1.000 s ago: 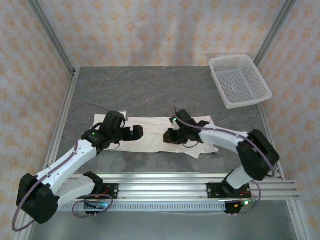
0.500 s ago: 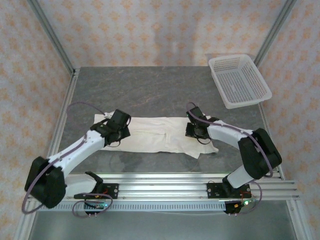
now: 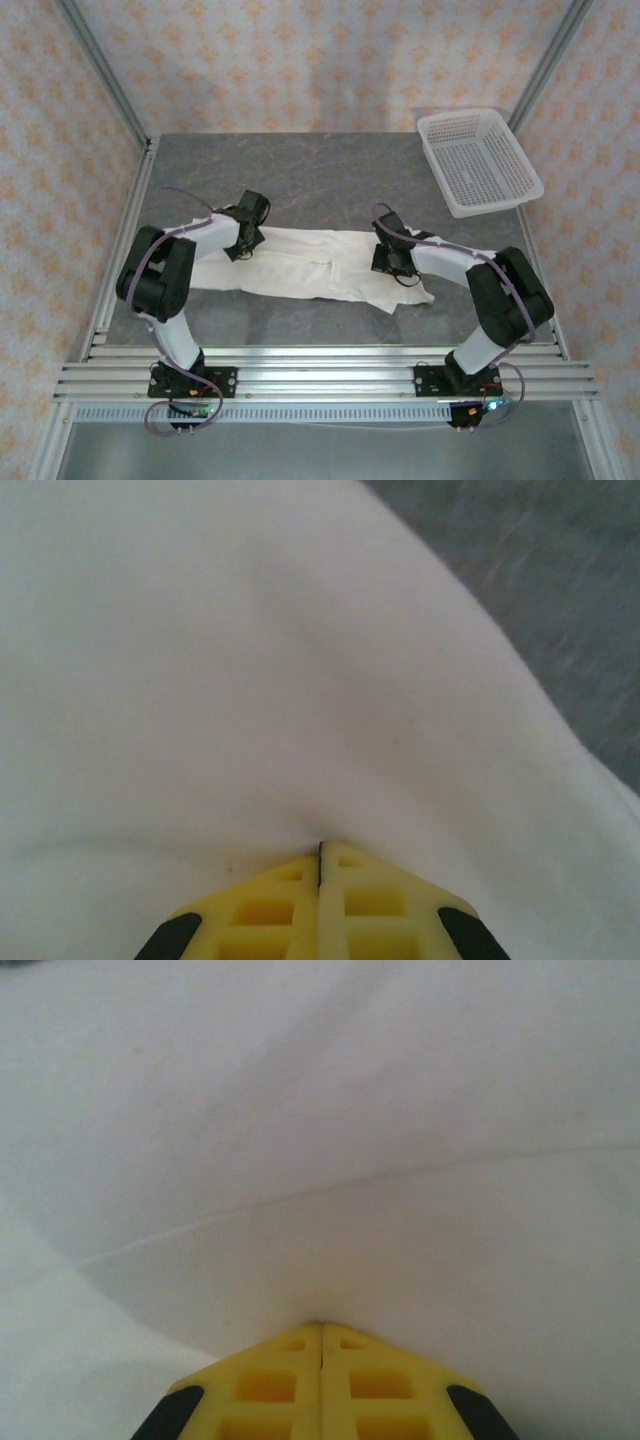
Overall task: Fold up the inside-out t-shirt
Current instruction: Rotate the T-shirt at the center of the table.
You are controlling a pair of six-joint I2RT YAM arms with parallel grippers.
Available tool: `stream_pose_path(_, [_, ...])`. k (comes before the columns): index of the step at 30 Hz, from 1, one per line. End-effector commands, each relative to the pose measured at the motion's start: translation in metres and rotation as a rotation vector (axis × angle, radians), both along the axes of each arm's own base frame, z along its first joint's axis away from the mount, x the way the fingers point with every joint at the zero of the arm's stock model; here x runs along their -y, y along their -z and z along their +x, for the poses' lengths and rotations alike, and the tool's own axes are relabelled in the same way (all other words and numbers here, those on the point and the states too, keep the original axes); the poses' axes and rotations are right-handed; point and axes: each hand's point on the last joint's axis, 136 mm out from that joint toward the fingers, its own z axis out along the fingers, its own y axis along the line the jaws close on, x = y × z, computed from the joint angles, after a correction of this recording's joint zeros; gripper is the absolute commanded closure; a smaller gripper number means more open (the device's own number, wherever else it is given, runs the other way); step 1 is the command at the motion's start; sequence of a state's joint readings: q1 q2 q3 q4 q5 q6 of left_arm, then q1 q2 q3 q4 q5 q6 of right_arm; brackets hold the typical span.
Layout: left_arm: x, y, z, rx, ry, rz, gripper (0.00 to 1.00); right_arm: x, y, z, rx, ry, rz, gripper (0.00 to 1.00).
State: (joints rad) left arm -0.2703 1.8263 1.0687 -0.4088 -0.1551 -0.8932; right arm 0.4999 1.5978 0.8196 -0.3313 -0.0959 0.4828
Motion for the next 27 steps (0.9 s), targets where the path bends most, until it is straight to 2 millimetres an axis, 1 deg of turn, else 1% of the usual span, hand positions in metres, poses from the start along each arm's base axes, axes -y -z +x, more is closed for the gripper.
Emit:
stream_pose_path(1, [-0.003, 0.028, 0.026, 0.001, -0.047, -0.011, 1.0, -0.009, 0.021, -0.036, -0.136, 0.056, 0.1, 0.95])
stream_pose_path(3, [0.003, 0.039, 0.049, 0.016, -0.034, -0.047, 1.0, -0.028, 0.023, -0.046, -0.163, 0.114, 0.21, 0.94])
stream_pose_path(4, [0.007, 0.041, 0.066, 0.037, -0.018, -0.069, 1.0, -0.042, 0.024, -0.052, -0.178, 0.137, 0.275, 0.93])
stream_pose_path(6, [0.025, 0.047, 0.099, 0.079, 0.054, -0.132, 1.0, -0.068, 0.024, -0.062, -0.19, 0.151, 0.344, 0.92])
stream_pose_path(7, [0.036, 0.045, 0.118, 0.105, 0.093, -0.167, 1.0, -0.085, 0.023, -0.067, -0.192, 0.139, 0.376, 0.92])
stream_pose_path(9, [0.057, 0.043, 0.145, 0.141, 0.152, -0.236, 1.0, -0.119, 0.018, -0.077, -0.191, 0.089, 0.417, 0.92])
stream_pose_path(11, [0.072, 0.034, 0.168, 0.201, 0.188, -0.284, 1.0, -0.154, 0.009, -0.085, -0.185, 0.017, 0.449, 0.92])
stream_pose_path(12, [0.078, 0.028, 0.176, 0.232, 0.211, -0.3, 1.0, -0.167, 0.005, -0.088, -0.185, -0.014, 0.462, 0.92])
stream_pose_path(13, [0.085, 0.019, 0.185, 0.266, 0.239, -0.313, 1.0, -0.182, -0.002, -0.091, -0.185, -0.051, 0.479, 0.91])
stream_pose_path(15, [0.097, -0.003, 0.197, 0.332, 0.301, -0.335, 1.0, -0.21, -0.021, -0.093, -0.169, -0.135, 0.523, 0.91])
stream_pose_path(16, [0.102, -0.016, 0.203, 0.368, 0.337, -0.348, 0.96, -0.221, -0.031, -0.094, -0.159, -0.179, 0.54, 0.9])
stream_pose_path(17, [0.11, -0.029, 0.206, 0.4, 0.375, -0.365, 0.91, -0.228, -0.04, -0.094, -0.147, -0.207, 0.546, 0.9])
stream_pose_path(19, [0.121, -0.054, 0.21, 0.445, 0.447, -0.39, 0.83, -0.232, -0.054, -0.093, -0.12, -0.24, 0.565, 0.9])
stream_pose_path(21, [0.127, -0.08, 0.208, 0.478, 0.513, -0.396, 0.77, -0.222, -0.071, -0.086, -0.048, -0.248, 0.547, 0.89])
stream_pose_path(22, [0.125, -0.094, 0.204, 0.492, 0.535, -0.379, 0.75, -0.21, -0.077, -0.08, -0.006, -0.237, 0.517, 0.89])
stream_pose_path(24, [0.112, -0.119, 0.193, 0.514, 0.534, -0.314, 0.75, -0.182, -0.081, -0.07, 0.057, -0.196, 0.446, 0.87])
stream_pose_path(25, [0.099, -0.127, 0.187, 0.513, 0.498, -0.27, 0.76, -0.167, -0.08, -0.065, 0.074, -0.171, 0.412, 0.87])
stream_pose_path(26, [0.082, -0.131, 0.182, 0.493, 0.474, -0.202, 0.79, -0.155, -0.078, -0.063, 0.078, -0.158, 0.381, 0.87])
stream_pose_path(27, [0.065, -0.131, 0.178, 0.463, 0.434, -0.153, 0.85, -0.147, -0.075, -0.063, 0.079, -0.154, 0.356, 0.87])
